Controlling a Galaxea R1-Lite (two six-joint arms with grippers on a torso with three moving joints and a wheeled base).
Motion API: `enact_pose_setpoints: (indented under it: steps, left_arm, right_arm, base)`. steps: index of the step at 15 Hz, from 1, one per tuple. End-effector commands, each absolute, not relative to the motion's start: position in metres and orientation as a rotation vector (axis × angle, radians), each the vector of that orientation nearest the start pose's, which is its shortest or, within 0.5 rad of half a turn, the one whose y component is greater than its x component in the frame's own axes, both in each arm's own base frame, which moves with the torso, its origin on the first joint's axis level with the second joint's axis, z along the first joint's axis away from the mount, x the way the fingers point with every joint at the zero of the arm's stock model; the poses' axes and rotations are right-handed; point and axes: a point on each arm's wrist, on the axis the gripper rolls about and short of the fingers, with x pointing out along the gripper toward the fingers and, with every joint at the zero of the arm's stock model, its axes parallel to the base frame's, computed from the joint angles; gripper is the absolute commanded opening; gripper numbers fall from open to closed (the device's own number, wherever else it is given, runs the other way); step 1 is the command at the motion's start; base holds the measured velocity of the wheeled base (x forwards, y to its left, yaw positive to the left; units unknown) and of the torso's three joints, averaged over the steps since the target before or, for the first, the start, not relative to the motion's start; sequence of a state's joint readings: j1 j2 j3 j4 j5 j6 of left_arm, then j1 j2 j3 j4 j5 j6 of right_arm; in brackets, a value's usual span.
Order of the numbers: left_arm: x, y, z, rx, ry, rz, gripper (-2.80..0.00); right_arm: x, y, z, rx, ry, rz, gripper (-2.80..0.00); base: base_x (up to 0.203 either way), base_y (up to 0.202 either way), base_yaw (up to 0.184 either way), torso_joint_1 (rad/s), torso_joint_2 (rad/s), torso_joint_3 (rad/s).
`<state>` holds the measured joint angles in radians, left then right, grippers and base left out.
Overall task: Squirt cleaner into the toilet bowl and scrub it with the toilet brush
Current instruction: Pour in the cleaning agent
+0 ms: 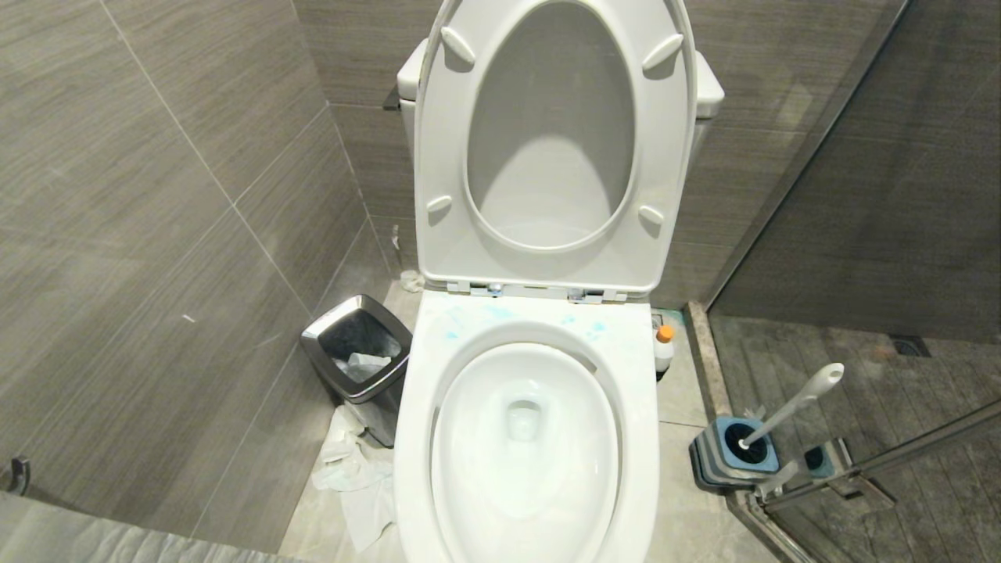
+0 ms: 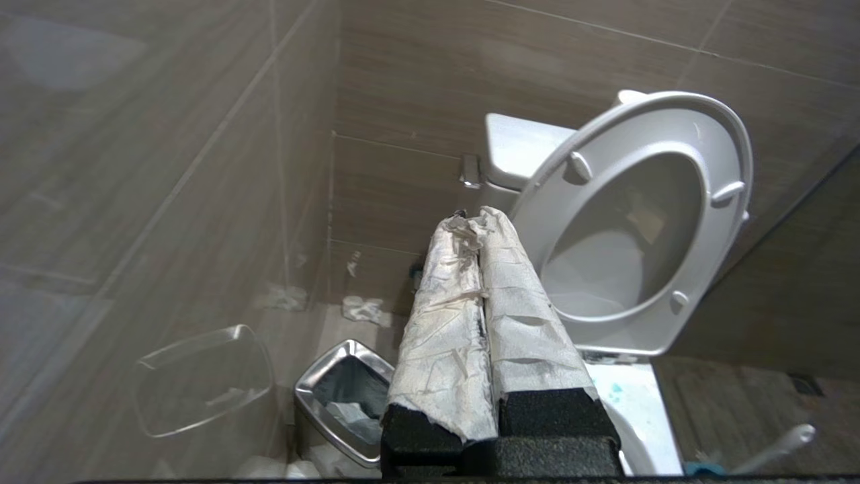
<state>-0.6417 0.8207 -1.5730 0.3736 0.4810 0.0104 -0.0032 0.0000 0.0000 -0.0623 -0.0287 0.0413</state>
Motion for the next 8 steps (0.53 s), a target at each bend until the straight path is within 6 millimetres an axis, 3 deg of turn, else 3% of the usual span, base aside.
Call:
enact_pose_setpoints:
  steps: [1,5,8]
  left_arm:
    - [-0.031,0.034,0.429,-0.188,-0.340,-0.103,-2.80]
    - [-0.043,0.038,0.413,-0.175,-0.337,-0.051,-2.80]
    - [-0.059,0.021,0.395,-0.159,-0.359,-0.023,-2.80]
  right_arm:
    - [-0.021,-0.001,0.075,0.042,-0.037,-0.031,-2.80]
    - [-0.021,-0.001,0.075,0.042,-0.038,-0.031,-2.80]
    - [-0.021,-0.001,0.075,0.042,-0.037,-0.030,-2.80]
  base:
    - [0.000,0.000,0.000,0.000,0.00,0.000]
    - [0.000,0.000,0.000,0.000,0.00,0.000]
    - [0.000,0.000,0.000,0.000,0.00,0.000]
